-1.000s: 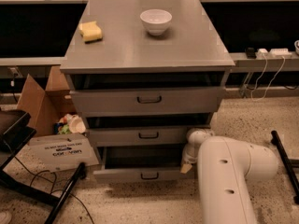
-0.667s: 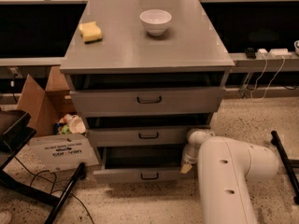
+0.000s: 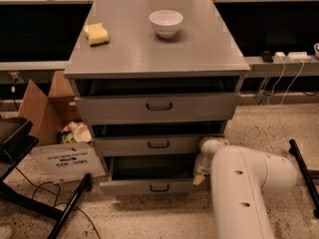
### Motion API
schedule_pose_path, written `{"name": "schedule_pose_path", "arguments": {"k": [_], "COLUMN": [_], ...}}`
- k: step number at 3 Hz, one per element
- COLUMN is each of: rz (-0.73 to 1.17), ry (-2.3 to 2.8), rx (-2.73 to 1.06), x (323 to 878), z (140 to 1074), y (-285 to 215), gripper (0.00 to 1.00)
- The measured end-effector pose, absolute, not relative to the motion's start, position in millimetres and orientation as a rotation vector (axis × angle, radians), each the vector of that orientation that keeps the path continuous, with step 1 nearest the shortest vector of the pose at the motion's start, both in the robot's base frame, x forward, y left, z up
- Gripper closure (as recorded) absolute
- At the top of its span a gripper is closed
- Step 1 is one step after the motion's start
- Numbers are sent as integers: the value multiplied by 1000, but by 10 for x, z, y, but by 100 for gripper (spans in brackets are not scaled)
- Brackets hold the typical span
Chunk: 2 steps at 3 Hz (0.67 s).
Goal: Open bottom drawer
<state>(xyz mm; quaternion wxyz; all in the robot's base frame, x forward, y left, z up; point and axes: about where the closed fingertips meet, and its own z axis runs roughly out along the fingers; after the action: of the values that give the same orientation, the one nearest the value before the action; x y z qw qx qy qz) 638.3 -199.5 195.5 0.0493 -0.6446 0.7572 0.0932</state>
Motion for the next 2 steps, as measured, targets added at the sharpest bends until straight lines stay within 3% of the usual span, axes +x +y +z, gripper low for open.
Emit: {"name": "schedule_pose_path", "arguments": {"k": [1, 2], "rz": [284, 284], "ry": [2307, 2307], "rx": [-1964, -1964], "x": [6383, 6382], "z": [1955, 1955], "y": [-1995, -1995], "gripper": [3, 0]}}
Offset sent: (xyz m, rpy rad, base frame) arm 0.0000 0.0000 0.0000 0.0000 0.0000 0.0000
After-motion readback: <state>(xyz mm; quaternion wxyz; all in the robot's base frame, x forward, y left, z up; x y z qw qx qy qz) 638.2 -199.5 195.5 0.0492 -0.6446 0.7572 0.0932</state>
